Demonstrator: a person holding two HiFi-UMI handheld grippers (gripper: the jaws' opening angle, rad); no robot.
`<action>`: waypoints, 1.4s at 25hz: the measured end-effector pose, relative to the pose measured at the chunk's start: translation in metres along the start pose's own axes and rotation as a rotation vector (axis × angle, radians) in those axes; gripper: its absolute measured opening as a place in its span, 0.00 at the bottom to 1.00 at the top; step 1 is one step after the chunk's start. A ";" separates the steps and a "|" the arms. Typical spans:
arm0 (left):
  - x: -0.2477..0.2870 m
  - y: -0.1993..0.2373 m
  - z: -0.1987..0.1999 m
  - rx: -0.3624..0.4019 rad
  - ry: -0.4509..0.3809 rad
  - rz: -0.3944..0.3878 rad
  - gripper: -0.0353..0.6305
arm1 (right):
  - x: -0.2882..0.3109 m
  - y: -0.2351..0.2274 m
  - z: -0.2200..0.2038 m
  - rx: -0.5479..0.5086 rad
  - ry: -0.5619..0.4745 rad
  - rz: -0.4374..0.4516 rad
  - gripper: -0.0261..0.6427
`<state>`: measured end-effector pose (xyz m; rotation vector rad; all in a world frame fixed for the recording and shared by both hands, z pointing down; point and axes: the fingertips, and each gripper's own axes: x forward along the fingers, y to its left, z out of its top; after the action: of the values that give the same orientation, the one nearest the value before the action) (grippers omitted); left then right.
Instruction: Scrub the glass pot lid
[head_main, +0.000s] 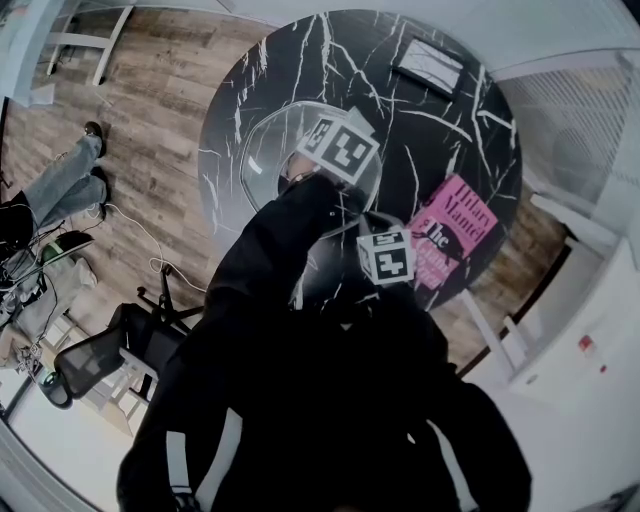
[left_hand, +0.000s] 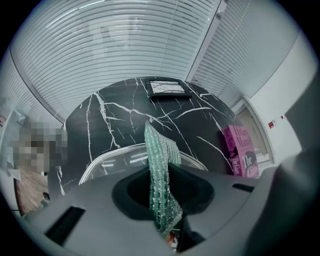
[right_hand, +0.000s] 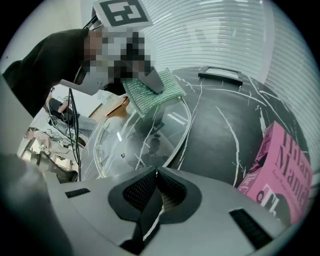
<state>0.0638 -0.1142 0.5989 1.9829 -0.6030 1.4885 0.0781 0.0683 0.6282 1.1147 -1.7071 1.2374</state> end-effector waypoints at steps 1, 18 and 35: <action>0.000 0.002 0.000 -0.006 -0.001 0.000 0.16 | 0.000 0.000 0.000 -0.002 0.001 -0.003 0.06; -0.006 0.025 0.002 -0.050 -0.022 -0.007 0.16 | -0.001 -0.004 0.002 -0.012 0.000 -0.025 0.06; -0.015 0.059 -0.006 -0.113 -0.061 0.032 0.16 | 0.001 -0.003 0.000 -0.010 0.005 -0.028 0.06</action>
<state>0.0161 -0.1532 0.5962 1.9459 -0.7313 1.3858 0.0805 0.0673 0.6301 1.1250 -1.6863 1.2127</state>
